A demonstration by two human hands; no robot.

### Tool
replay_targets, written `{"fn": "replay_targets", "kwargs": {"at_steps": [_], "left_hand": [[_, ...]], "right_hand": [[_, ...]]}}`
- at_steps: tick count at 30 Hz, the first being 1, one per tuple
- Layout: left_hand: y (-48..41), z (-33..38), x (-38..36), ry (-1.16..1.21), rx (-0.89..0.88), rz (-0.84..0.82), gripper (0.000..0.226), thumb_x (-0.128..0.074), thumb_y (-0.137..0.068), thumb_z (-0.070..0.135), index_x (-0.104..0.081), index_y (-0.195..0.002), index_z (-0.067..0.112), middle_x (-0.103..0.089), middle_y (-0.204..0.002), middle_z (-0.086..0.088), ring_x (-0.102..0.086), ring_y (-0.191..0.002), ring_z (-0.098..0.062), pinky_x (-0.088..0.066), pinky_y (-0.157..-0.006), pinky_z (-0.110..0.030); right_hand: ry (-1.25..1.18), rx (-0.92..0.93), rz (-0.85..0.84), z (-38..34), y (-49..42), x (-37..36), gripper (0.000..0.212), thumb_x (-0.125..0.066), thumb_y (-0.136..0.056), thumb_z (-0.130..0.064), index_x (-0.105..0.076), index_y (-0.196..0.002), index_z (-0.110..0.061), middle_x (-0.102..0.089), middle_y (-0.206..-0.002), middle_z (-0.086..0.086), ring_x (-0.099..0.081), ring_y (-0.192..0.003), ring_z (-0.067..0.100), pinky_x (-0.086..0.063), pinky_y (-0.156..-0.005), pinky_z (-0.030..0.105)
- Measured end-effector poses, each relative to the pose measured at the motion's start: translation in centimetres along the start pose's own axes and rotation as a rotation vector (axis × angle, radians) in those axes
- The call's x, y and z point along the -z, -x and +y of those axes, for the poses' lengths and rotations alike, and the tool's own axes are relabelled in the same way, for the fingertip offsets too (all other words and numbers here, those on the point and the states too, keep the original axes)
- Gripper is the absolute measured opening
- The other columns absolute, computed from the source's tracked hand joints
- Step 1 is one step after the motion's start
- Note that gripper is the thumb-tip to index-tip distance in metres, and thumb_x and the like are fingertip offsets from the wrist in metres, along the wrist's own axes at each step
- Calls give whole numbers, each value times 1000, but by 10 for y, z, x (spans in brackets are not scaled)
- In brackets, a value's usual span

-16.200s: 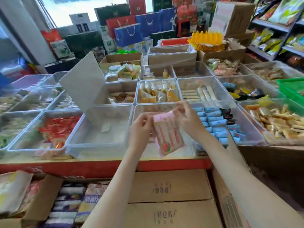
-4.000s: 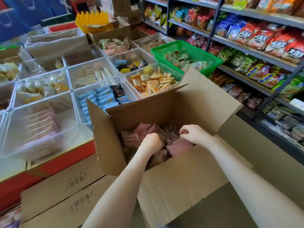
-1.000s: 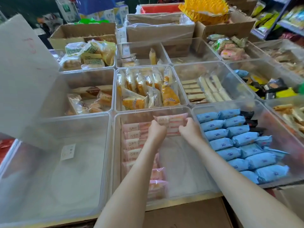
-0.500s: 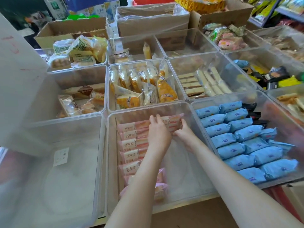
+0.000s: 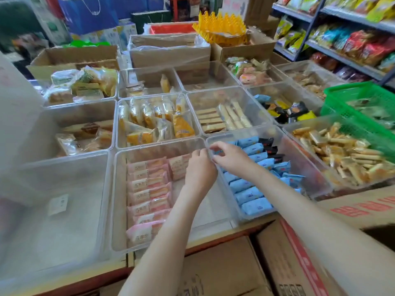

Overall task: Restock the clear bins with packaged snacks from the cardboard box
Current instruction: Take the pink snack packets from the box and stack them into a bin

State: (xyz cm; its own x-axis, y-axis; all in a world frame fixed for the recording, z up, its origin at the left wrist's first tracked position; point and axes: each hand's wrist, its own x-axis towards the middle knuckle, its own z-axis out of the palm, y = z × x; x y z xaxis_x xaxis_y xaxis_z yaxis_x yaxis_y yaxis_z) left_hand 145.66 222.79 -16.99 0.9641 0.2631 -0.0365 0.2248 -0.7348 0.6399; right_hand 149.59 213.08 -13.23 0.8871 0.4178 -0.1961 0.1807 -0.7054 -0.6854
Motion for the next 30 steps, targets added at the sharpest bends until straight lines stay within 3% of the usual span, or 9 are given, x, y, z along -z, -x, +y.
{"fn": "replay_targets", "kwargs": {"at_steps": [3,7,10,12,15,18,22,26,30], "left_hand": [[39,60,1,79,-64,29,37,-40,-94,7,-48,-131,5,-51,-128,-16,-49,-117,-31,-35,-87,-29],[100,141,-4,159,-140,136,35,-44,-95,14,-51,-129,11,-52,-129,-12,-54,-112,-28,-37,-91,-32],[151,195,-19,184,-180,218,28,-46,-95,15,-54,-121,10,-54,-121,-11,-56,-106,-28,-38,-86,-33],[186,231,-42,206,-227,213,23,-45,-95,16,-55,-114,9,-56,-114,-11,-57,-100,-27,-41,-81,-34],[218,274,-101,120,-281,81,25,-45,-95,19,-56,-113,6,-59,-111,-13,-57,-102,-29,-43,-82,-34],[233,293,-164,-24,-198,-105,29,-45,-93,21,-55,-117,7,-58,-116,-15,-54,-111,-33,-44,-89,-39],[246,276,-228,-140,-10,-300,36,-41,-95,21,-48,-128,7,-51,-127,-16,-49,-121,-33,-42,-100,-40],[248,257,-262,-129,68,-416,43,-41,-96,21,-42,-136,5,-47,-135,-17,-45,-126,-35,-37,-106,-42],[234,237,-292,-95,77,-510,41,-44,-96,22,-44,-135,6,-46,-138,-14,-44,-126,-30,-39,-105,-38]], "right_hand": [[19,62,70,12,50,53,27,-52,-92,-13,-62,-116,-19,-65,-116,0,-58,-107,13,-44,-90,24],[159,183,193,56,145,123,20,-56,-92,-12,-64,-109,-16,-63,-101,-4,-55,-89,5,-37,-74,8],[236,264,244,109,215,168,14,-59,-89,-8,-64,-102,-13,-60,-94,-2,-55,-85,12,-38,-74,17],[269,219,205,152,251,192,10,-61,-89,-12,-63,-98,-16,-61,-95,0,-58,-88,15,-43,-77,24],[314,98,122,214,289,204,13,-60,-88,-17,-64,-101,-15,-63,-100,2,-57,-90,16,-44,-82,27],[304,32,68,262,305,201,17,-61,-87,-15,-65,-103,-14,-65,-103,5,-60,-94,18,-42,-81,23],[284,-13,-17,304,308,193,24,-57,-89,-17,-63,-112,-11,-65,-111,8,-59,-104,21,-42,-89,25],[253,-66,-74,340,292,180,26,-55,-91,-17,-61,-116,-10,-62,-114,8,-57,-106,23,-44,-91,28],[203,-197,-101,389,272,167,29,-46,-93,-9,-60,-119,-13,-60,-114,7,-58,-100,24,-49,-79,31]]}}
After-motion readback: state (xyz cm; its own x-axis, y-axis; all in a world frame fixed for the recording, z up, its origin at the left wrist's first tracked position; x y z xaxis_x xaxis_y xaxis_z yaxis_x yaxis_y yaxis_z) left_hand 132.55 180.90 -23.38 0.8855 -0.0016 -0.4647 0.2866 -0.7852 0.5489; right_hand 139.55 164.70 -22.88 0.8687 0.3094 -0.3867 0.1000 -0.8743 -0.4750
